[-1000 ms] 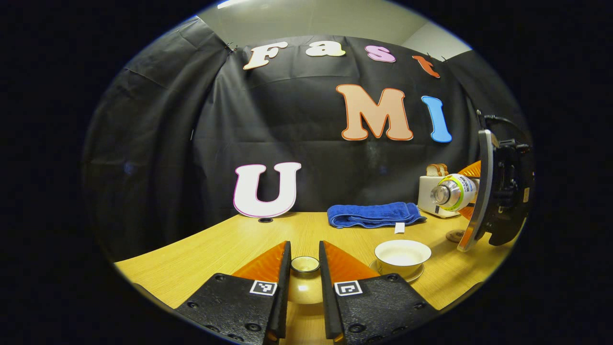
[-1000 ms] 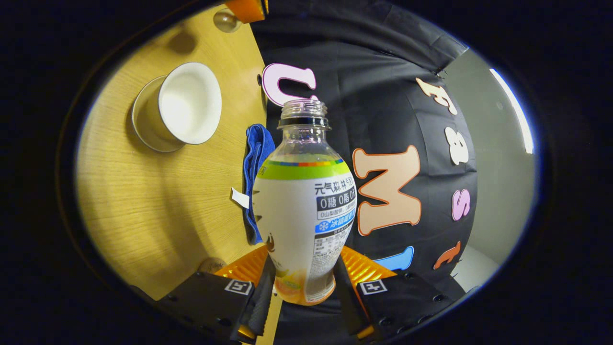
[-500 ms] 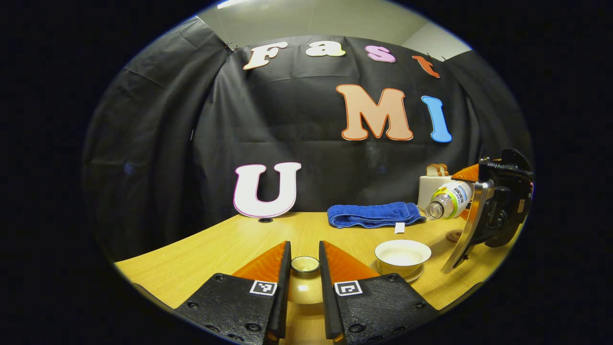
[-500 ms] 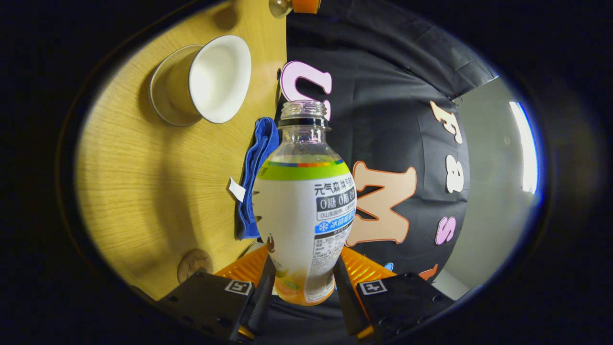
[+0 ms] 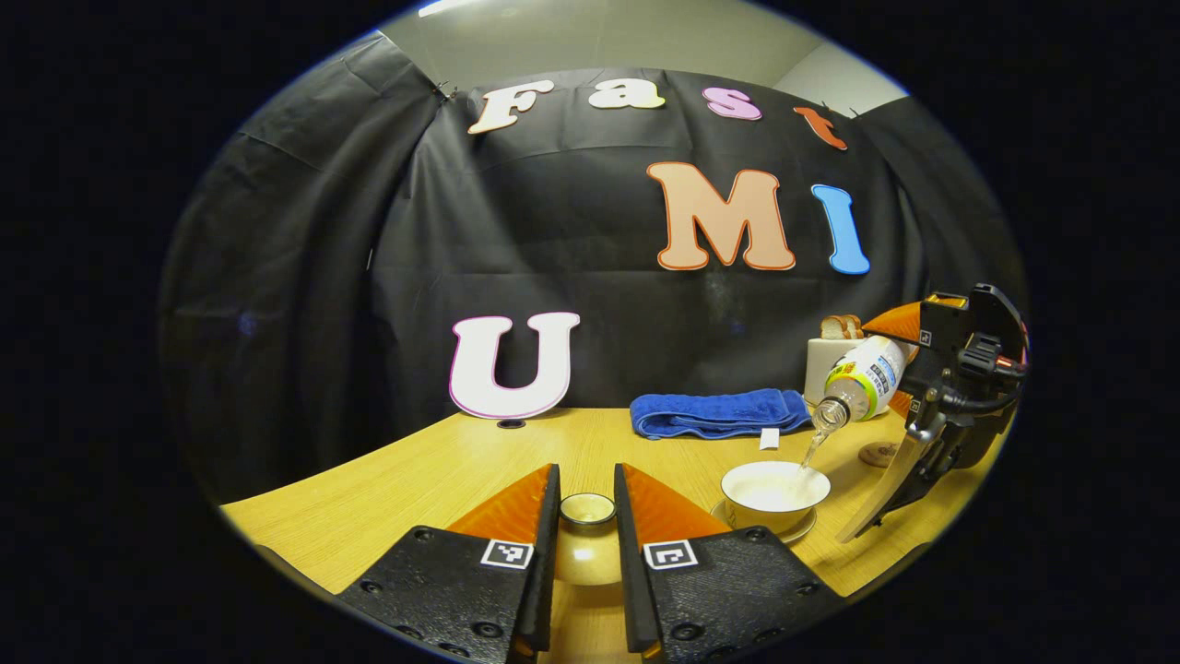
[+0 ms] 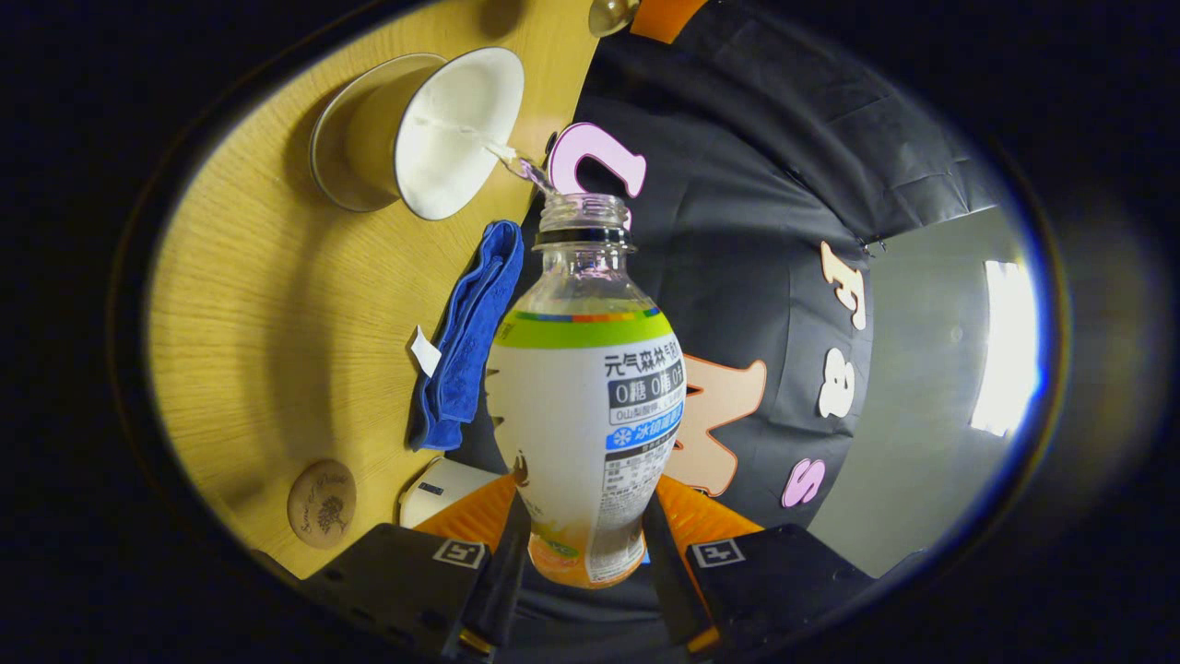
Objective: Open the teacup lid with one hand, grasp the water bottle and pour water into the teacup with the other hand; after pouring, place the water bottle on the coaster and then close the teacup lid.
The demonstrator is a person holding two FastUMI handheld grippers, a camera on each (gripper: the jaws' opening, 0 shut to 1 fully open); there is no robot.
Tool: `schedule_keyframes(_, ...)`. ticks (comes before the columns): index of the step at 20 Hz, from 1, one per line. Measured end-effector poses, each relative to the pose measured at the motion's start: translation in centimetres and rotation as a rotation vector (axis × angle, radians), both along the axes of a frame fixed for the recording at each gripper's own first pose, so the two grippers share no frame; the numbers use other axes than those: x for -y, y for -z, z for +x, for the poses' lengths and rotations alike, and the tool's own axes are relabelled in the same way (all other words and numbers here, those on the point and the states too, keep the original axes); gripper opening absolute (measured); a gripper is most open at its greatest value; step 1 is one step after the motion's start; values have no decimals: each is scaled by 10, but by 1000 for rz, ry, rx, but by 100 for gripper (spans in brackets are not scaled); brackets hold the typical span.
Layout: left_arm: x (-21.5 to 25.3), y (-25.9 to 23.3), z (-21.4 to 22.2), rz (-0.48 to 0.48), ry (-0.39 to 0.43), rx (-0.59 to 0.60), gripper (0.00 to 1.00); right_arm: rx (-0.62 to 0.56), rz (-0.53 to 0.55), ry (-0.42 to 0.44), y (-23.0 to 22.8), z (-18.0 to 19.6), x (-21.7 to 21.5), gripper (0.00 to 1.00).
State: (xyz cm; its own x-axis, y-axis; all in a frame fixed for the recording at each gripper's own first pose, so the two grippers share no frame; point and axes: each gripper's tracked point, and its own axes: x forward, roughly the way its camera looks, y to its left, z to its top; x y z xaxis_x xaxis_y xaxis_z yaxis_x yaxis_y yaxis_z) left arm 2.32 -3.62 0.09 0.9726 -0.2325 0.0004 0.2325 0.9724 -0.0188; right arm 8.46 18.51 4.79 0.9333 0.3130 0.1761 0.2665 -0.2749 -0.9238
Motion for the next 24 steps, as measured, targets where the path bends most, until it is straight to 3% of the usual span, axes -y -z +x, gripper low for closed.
schedule_keyframes(15,0,0,0,0,0,0,29,89,-79,-29,-7,-4,-10,68)
schedule_keyframes(17,0,0,0,0,1,0,29,-30,18,-6,7,-1,-4,68)
schedule_keyframes(21,0,0,0,0,0,0,29,-367,364,57,48,1,8,69)
schedule_keyframes(24,0,0,0,-1,0,0,29,-585,681,82,75,-6,7,66)
